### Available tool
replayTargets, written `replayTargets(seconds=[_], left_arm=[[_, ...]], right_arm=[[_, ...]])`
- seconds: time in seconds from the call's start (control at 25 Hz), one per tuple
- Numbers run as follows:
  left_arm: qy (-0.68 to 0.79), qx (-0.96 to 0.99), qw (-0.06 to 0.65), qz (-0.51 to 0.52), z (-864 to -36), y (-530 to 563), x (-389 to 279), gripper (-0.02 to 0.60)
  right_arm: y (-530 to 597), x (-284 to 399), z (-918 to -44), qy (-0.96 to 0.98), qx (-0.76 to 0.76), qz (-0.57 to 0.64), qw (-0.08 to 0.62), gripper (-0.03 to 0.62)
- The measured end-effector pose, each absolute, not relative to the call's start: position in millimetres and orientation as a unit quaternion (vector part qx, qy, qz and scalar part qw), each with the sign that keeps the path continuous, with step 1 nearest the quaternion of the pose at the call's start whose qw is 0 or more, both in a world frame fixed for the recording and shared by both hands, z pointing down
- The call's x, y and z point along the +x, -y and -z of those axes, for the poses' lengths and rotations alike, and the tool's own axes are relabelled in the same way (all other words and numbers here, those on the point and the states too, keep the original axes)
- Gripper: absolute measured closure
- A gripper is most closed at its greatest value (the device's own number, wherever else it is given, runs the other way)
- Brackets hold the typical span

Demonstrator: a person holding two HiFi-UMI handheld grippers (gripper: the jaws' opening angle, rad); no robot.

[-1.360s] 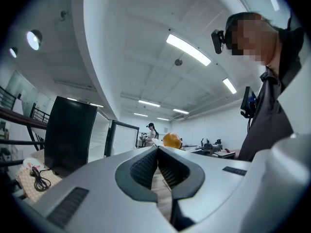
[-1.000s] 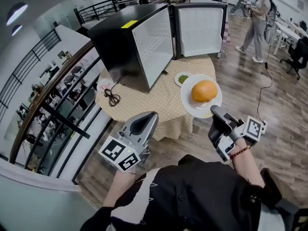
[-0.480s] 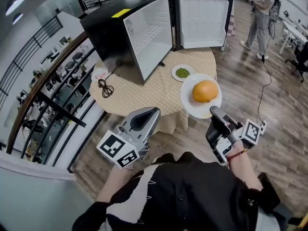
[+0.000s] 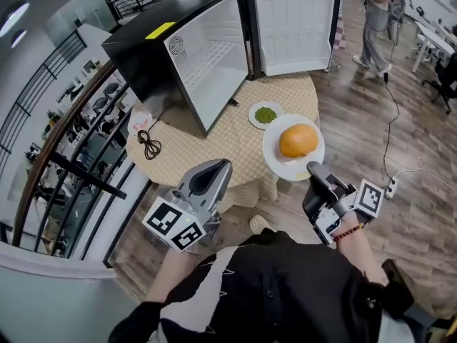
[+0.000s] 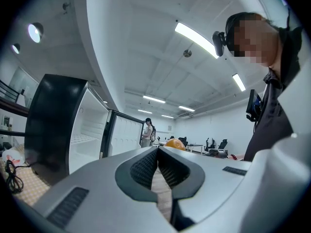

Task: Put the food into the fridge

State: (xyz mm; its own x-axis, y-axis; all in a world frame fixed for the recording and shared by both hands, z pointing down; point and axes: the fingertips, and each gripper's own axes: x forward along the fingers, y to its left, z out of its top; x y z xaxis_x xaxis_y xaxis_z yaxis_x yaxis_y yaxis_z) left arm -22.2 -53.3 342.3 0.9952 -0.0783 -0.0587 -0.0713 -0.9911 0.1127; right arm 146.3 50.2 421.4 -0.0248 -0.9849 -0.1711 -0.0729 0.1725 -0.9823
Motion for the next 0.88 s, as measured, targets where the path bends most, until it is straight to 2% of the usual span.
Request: replayTargets(seconds=[0.88], left_arm=[[0.030,0.999,0.032,0.028,-325.2,210.3,88.7,0.569]], right_arm=[[137.4,235.9,-369.3,-0.618,-0.456,0.432,0.473,0.571]])
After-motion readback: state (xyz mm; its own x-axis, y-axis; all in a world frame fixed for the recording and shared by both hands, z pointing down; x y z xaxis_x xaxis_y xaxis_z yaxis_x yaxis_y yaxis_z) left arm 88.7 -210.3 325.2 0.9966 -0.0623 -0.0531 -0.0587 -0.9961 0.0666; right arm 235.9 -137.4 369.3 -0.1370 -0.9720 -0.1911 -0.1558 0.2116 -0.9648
